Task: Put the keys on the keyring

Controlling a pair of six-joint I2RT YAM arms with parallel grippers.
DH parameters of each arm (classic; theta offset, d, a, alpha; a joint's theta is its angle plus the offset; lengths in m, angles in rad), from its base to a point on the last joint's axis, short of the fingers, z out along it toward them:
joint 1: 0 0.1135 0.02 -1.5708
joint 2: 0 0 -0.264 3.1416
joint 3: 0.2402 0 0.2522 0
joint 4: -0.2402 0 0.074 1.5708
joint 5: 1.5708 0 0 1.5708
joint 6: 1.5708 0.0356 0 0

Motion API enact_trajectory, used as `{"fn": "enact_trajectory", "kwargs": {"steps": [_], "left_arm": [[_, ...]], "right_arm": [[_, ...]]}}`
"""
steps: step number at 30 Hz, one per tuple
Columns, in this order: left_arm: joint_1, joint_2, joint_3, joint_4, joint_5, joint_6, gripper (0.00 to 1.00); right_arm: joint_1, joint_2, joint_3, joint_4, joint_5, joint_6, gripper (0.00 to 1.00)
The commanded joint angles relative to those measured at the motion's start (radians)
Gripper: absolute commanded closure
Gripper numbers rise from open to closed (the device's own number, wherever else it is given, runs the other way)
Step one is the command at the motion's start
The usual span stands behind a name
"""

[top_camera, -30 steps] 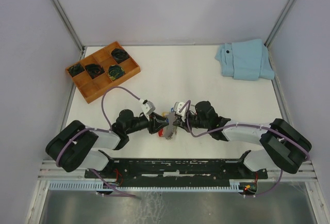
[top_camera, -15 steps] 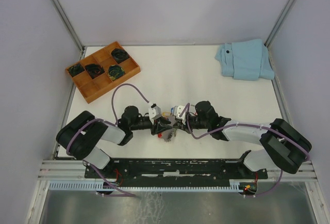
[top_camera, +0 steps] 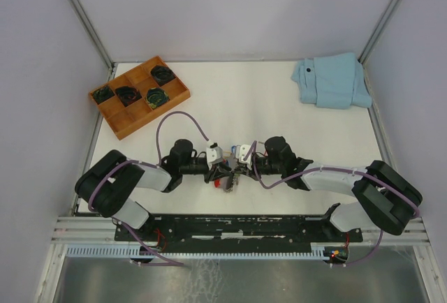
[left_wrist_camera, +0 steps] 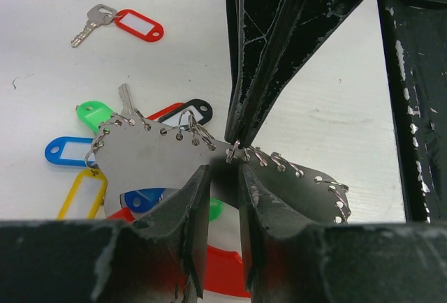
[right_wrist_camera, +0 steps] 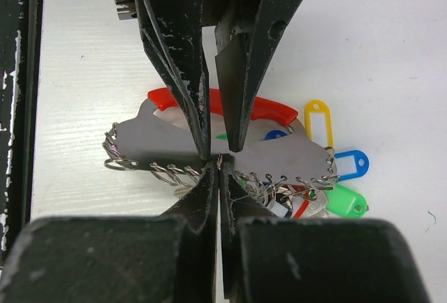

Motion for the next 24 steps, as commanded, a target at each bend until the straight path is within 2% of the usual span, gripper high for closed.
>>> {"fn": "enact_trajectory", "kwargs": {"steps": [1, 13, 17, 20, 24], "left_arm": [[0.002, -0.008, 0.036, -0.017, 0.025, 0.058, 0.71], [0.001, 0.026, 0.048, 0.043, 0.097, 0.006, 0.72], [0.001, 0.031, 0.056, 0.04, 0.102, 0.001, 0.81], [0.001, 0.034, 0.062, 0.036, 0.102, -0.012, 0.92], [0.001, 0.018, 0.065, 0.018, 0.09, -0.023, 0.97]], "right_arm": [[-0.003, -0.036, 0.006, 0.058, -0.048, -0.016, 0.99], [-0.003, -0.026, 0.011, 0.058, -0.067, -0.018, 0.99], [-0.004, -0.024, 0.012, 0.059, -0.078, -0.017, 0.99], [-0.004, -0.023, 0.012, 0.057, -0.086, -0.016, 0.99], [-0.004, -0.025, 0.015, 0.037, -0.089, -0.022, 0.99]]}}
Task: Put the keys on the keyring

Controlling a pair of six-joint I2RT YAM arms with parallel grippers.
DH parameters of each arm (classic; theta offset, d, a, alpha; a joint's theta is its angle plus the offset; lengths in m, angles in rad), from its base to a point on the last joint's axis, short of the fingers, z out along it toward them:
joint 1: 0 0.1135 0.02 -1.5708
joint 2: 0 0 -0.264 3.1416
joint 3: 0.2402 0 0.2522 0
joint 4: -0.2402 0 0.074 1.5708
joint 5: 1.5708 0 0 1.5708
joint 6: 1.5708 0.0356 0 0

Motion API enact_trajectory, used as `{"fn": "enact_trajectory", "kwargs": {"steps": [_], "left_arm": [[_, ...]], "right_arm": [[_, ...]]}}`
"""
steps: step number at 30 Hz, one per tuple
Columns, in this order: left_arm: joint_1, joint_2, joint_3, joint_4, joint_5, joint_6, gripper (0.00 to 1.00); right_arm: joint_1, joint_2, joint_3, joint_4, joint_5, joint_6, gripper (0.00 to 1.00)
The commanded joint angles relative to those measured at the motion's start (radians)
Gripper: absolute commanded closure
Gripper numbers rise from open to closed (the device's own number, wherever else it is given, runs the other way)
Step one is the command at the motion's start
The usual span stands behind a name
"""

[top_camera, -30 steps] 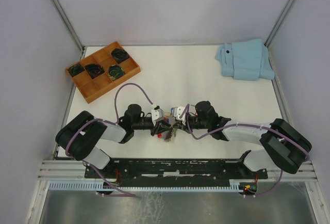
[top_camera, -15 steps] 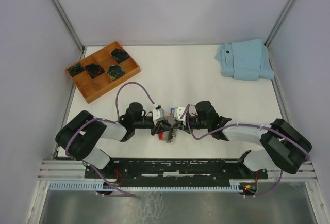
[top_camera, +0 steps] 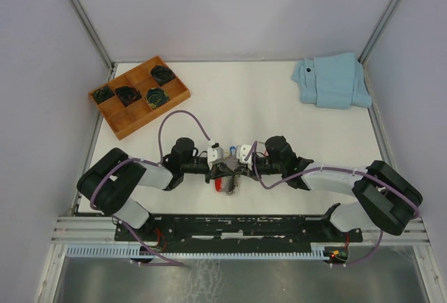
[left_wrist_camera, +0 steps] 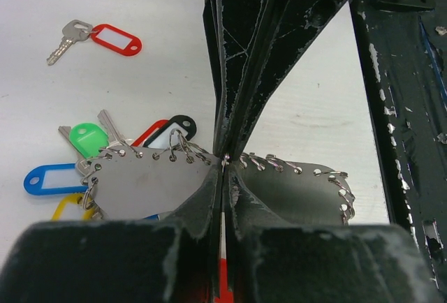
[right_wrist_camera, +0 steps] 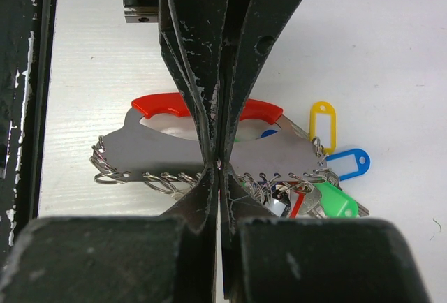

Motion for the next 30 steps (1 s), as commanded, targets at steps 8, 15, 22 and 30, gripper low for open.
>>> {"fn": "enact_trajectory", "kwargs": {"steps": [8, 15, 22, 30], "left_arm": [[-0.01, -0.137, 0.081, -0.242, -0.138, -0.004, 0.97], [-0.071, -0.2, 0.171, -0.512, -0.305, 0.01, 0.97], [-0.152, -0.2, 0.269, -0.725, -0.5, 0.028, 0.97], [-0.199, -0.203, 0.328, -0.831, -0.544, 0.04, 0.97]], "right_arm": [[0.001, -0.08, 0.009, -0.065, 0.035, 0.005, 0.77], [0.001, -0.15, -0.037, -0.028, 0.127, 0.036, 0.59], [0.0, -0.136, -0.053, 0.008, 0.18, 0.02, 0.59], [-0.002, -0.073, -0.086, 0.121, 0.071, -0.008, 0.61]]}}
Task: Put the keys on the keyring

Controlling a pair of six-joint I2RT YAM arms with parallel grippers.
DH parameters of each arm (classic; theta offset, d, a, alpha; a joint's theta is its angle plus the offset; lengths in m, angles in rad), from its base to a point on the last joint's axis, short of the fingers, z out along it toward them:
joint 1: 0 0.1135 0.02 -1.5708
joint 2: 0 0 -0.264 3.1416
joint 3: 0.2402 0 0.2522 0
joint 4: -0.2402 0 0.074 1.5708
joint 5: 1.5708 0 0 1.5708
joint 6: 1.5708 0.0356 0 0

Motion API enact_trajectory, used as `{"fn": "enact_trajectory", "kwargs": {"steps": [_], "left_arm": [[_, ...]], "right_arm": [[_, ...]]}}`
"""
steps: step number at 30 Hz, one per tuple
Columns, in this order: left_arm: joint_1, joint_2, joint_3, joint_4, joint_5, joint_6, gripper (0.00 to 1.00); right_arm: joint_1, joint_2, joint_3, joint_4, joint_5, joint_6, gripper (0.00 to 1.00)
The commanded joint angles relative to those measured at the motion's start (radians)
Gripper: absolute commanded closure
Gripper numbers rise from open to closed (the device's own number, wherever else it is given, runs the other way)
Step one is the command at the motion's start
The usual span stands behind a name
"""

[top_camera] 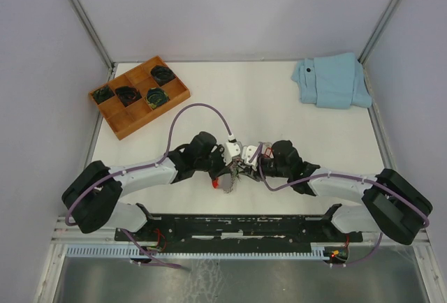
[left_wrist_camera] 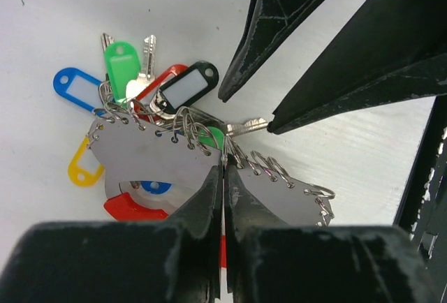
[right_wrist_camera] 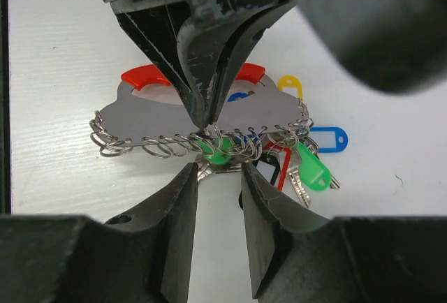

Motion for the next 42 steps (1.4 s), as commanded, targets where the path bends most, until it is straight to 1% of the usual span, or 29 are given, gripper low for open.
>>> {"fn": "enact_trajectory", "kwargs": {"steps": [1, 4, 9, 16, 25, 28, 30, 34, 38, 42], "left_arm": [[-0.006, -0.035, 0.038, -0.03, -0.004, 0.037, 0.97], [-0.005, -0.061, 0.019, -0.01, 0.032, 0.041, 0.97], [-0.006, -0.079, 0.009, 0.004, 0.063, 0.045, 0.97], [-0.005, -0.088, 0.012, 0.001, 0.07, 0.035, 0.97], [-0.004, -0.115, -0.003, 0.021, 0.072, 0.025, 0.97], [0.001, -0.109, -0.004, 0.023, 0.057, 0.012, 0.97], [0.008, -0.104, -0.003, 0.024, 0.049, 0.004, 0.97], [0.013, -0.102, -0.003, 0.021, 0.049, 0.0, 0.97], [0.015, -0.097, 0.0, 0.019, 0.047, -0.002, 0.97], [0.014, -0.087, 0.014, 0.003, 0.045, -0.011, 0.97]], "right_arm": [[-0.003, 0.037, -0.023, 0.147, -0.079, -0.027, 0.61], [-0.004, 0.067, -0.042, 0.225, -0.084, -0.033, 0.62], [-0.013, 0.129, -0.039, 0.294, -0.143, -0.012, 0.63], [-0.028, 0.203, -0.044, 0.387, -0.166, 0.027, 0.66], [-0.036, 0.262, -0.014, 0.349, -0.216, 0.03, 0.7], [-0.038, 0.258, -0.028, 0.36, -0.199, 0.04, 0.7], [-0.04, 0.254, -0.049, 0.406, -0.182, 0.065, 0.7], [-0.041, 0.233, -0.1, 0.544, -0.12, 0.117, 0.69], [-0.041, 0.199, -0.179, 0.704, -0.024, 0.159, 0.66], [-0.034, 0.162, -0.198, 0.718, 0.018, 0.178, 0.67]]}}
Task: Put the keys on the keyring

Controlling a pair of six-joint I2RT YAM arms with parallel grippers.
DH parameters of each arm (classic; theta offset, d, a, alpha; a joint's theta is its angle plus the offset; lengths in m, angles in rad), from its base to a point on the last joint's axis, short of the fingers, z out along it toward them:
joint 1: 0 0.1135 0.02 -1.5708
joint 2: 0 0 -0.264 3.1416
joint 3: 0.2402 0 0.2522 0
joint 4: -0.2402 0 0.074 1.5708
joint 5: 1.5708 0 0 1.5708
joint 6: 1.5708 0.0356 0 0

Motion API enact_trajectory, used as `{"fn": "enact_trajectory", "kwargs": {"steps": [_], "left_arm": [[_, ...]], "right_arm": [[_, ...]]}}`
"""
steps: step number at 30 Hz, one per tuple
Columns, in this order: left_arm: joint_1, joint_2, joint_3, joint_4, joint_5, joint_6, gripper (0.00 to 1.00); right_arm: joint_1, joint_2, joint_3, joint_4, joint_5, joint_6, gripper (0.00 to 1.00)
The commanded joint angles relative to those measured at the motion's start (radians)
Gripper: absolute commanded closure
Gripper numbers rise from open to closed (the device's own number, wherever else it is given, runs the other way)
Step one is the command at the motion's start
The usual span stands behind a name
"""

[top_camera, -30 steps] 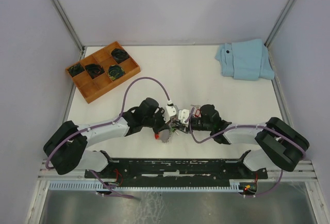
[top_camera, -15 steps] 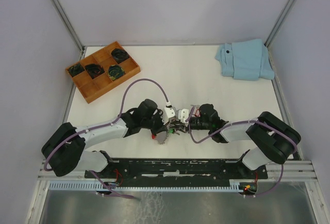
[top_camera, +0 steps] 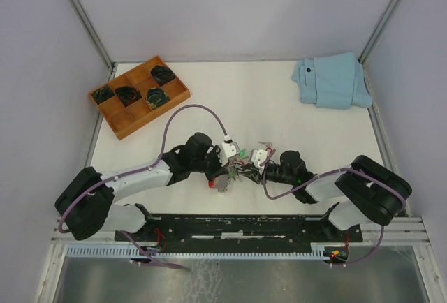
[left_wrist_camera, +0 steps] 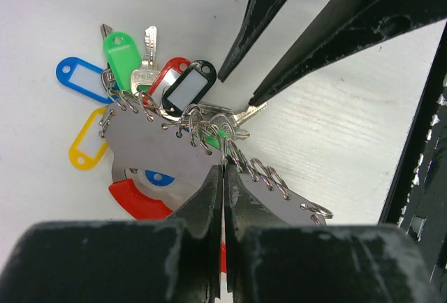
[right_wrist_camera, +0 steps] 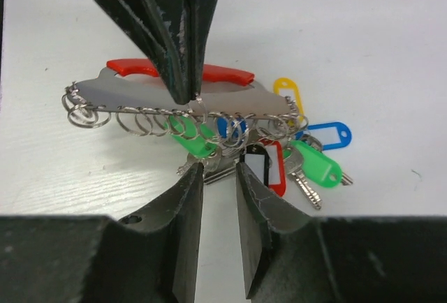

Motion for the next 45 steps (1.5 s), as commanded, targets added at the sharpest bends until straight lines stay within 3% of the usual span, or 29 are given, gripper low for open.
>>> {"fn": "enact_trajectory", "kwargs": {"steps": [1, 8, 12, 18, 23, 28, 45], "left_arm": [[0.004, -0.015, 0.044, 0.047, 0.034, -0.014, 0.97], [0.004, -0.01, 0.064, 0.022, 0.008, -0.052, 0.97], [0.004, -0.006, 0.075, 0.008, -0.005, -0.065, 0.97], [0.004, 0.009, 0.091, -0.012, -0.022, -0.082, 0.97], [0.004, 0.015, 0.094, -0.025, -0.058, -0.088, 0.97], [0.003, 0.023, 0.101, -0.03, -0.056, -0.092, 0.97], [0.004, 0.029, 0.103, -0.016, -0.04, -0.105, 0.97]], "right_arm": [[0.009, -0.058, -0.015, 0.149, 0.083, 0.054, 0.67], [0.145, -0.042, -0.043, 0.23, 0.323, -0.009, 0.61], [0.204, 0.099, -0.065, 0.453, 0.444, -0.028, 0.62], [0.277, 0.181, -0.025, 0.464, 0.542, -0.092, 0.64], [0.291, 0.119, -0.053, 0.463, 0.634, -0.127, 0.65], [0.291, 0.063, -0.057, 0.458, 0.612, -0.128, 0.64], [0.292, 0.188, 0.024, 0.463, 0.505, -0.107, 0.67]]}}
